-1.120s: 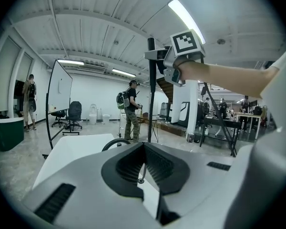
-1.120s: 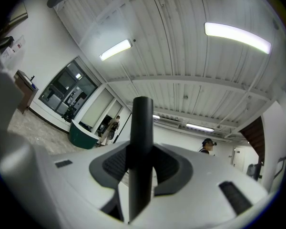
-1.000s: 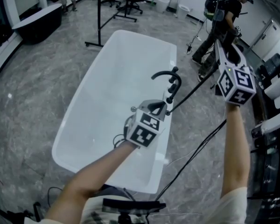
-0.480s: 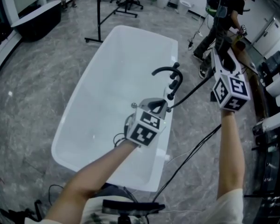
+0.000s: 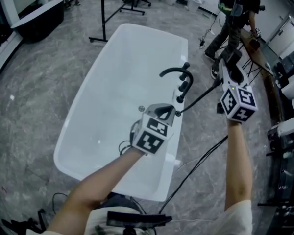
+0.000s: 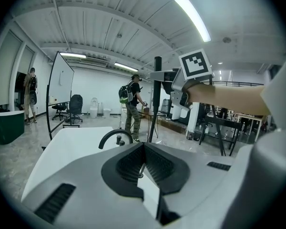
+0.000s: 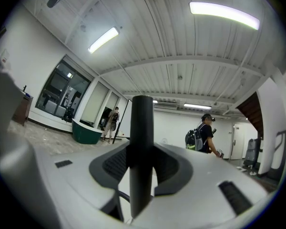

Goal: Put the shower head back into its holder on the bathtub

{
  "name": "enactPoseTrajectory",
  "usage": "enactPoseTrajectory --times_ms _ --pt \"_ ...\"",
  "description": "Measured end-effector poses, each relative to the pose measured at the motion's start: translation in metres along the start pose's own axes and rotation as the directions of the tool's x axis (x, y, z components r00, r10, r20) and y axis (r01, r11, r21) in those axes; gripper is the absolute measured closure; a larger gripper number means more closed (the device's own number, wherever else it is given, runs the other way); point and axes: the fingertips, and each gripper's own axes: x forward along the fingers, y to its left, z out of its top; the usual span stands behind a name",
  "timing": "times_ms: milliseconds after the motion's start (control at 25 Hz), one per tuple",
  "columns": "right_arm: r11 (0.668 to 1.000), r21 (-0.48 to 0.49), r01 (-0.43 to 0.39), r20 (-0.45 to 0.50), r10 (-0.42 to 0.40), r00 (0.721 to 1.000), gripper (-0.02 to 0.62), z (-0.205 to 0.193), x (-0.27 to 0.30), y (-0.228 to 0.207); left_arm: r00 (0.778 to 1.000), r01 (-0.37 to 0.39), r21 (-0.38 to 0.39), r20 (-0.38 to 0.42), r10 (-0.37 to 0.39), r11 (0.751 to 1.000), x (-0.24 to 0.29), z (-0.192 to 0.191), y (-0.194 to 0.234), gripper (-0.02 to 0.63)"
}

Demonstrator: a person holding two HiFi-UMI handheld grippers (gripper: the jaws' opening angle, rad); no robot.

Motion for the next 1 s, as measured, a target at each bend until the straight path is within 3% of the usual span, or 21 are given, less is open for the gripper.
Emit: enactPoseTrajectory --times_ms 280,560,1000 --pt "0.999 0.053 0.009 -0.046 -0.007 0.999 0.46 -0.043 -0.004 -0.002 1.0 0.013 0.023 -0.007 -0.013 1.0 0.021 0.002 0.006 0.6" --pt "0.993 0.11 0.032 -0.108 -0.02 0.994 0.462 -0.103 -0.002 0.006 1.0 0.006 -0.003 0.001 -0.006 1.0 0.035 -0.004 0.018 0.598" --pt "0.987 0.158 0.037 -0.175 -0.009 0.984 0.462 -0.175 -0.012 0.024 0.999 0.028 0.018 -0.039 -0.027 0.999 0.057 -0.04 0.013 0.6"
